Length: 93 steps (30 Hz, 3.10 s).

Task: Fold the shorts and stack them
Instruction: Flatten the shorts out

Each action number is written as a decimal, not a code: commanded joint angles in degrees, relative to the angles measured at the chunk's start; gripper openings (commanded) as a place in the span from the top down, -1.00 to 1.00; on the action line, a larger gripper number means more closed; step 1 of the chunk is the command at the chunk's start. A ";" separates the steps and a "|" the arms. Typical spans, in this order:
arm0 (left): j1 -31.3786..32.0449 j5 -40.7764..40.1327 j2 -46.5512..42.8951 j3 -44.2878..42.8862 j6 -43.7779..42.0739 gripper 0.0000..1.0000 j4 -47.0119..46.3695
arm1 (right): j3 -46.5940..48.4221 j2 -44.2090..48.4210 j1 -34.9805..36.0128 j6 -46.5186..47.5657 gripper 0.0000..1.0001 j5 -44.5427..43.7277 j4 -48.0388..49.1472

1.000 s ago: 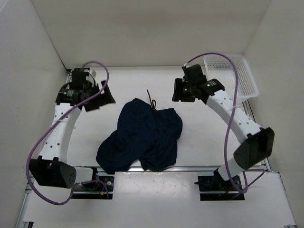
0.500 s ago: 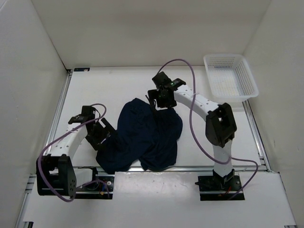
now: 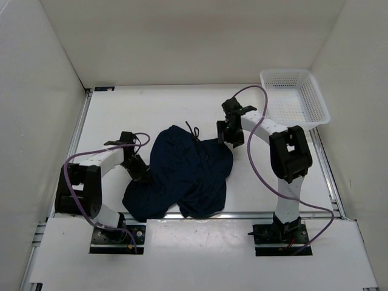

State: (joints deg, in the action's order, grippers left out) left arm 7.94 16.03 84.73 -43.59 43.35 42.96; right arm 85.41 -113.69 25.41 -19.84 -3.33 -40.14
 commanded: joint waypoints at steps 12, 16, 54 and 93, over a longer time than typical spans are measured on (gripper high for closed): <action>-5.75 -5.21 24.50 -52.20 -10.12 0.79 11.51 | -2.77 6.80 -4.91 -3.98 1.00 12.66 8.06; -5.13 -10.39 34.35 -78.21 -10.83 0.79 21.34 | -13.47 17.78 -6.78 -7.67 1.00 9.76 8.59; 17.63 1.11 7.97 -6.58 -0.72 -0.45 -6.66 | -22.21 27.82 -12.49 -12.33 1.00 7.90 8.85; -5.48 -9.70 2.12 -35.78 -18.13 -0.84 18.04 | -33.81 36.08 -10.47 -11.37 1.00 8.87 7.97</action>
State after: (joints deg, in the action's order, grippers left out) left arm 1.56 4.10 90.50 -80.47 25.28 64.12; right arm 49.47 -79.31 14.98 -30.30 6.74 -36.80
